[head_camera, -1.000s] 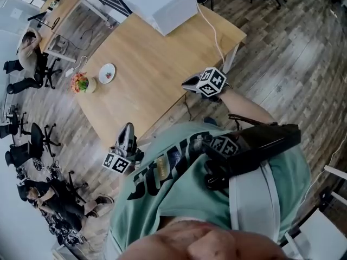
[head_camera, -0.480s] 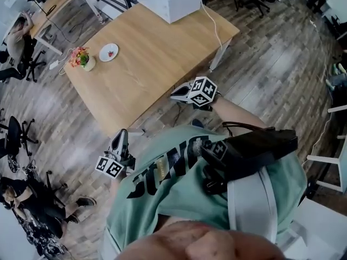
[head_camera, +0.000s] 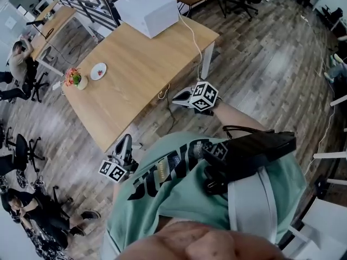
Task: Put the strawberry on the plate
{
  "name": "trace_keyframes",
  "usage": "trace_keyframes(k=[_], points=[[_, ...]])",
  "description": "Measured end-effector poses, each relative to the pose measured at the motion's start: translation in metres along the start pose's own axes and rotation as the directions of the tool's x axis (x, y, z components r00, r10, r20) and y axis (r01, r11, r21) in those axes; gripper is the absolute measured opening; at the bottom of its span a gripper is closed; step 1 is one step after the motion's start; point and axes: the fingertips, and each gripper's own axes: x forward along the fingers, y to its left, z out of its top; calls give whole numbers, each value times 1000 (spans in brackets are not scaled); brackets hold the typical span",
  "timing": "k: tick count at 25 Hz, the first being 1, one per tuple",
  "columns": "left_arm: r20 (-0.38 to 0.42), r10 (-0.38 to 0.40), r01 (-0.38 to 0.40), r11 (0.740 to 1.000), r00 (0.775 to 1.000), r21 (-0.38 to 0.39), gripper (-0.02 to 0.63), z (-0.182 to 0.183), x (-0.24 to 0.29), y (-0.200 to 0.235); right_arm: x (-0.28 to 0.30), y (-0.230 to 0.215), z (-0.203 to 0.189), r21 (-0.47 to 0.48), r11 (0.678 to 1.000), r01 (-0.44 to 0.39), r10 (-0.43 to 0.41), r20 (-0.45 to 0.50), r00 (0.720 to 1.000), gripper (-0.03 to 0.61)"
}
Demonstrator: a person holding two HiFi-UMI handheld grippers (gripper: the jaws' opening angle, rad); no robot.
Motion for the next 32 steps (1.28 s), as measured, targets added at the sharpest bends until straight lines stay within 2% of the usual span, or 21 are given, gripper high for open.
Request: trace_keyframes(k=[2,6,9,11,13,16,20,24,28,32], points=[[-4,5,-5,1000,1000,6,5,-11,29,-31,-43,-7,-24,-1,1000,9,-9,21,1000,9],[-8,-13,13,999,1000,-51,5,-52,105,-114,-143,-31,-87,63,998,27,-31,71,997,9],[-101,-70,68,997,992,-28,5,-92,160,-178,-206,-54,-144,145,988,46,-57,71,996,9],[-141,-61,60,998,988,-12,5,-101,177,-199,-230,-62,-172,204,978,50,-67,76,995,8],[-140,-28,28,1000,990,-2,5,-96,182,-207,-240,-62,-187,225,974,29,-52,98,994,9],[-123,10,-13,1000,992,-19,5,-92,183,-214,-242,-61,-189,224,975,-4,-26,127,992,9],[-138,27,-29,1000,990,-12,5,-101,177,-223,-228,-44,-184,194,979,-59,32,139,990,8],[-112,31,-32,999,993,-6,5,-99,159,-216,-216,-34,-178,162,985,-58,38,122,992,9],[-62,41,-42,999,997,-13,5,-88,109,-193,-191,-14,-159,134,991,-32,18,103,995,9],[-23,23,-23,1000,999,-1,5,-74,37,-164,-141,25,-129,105,994,9,-18,81,997,9]])
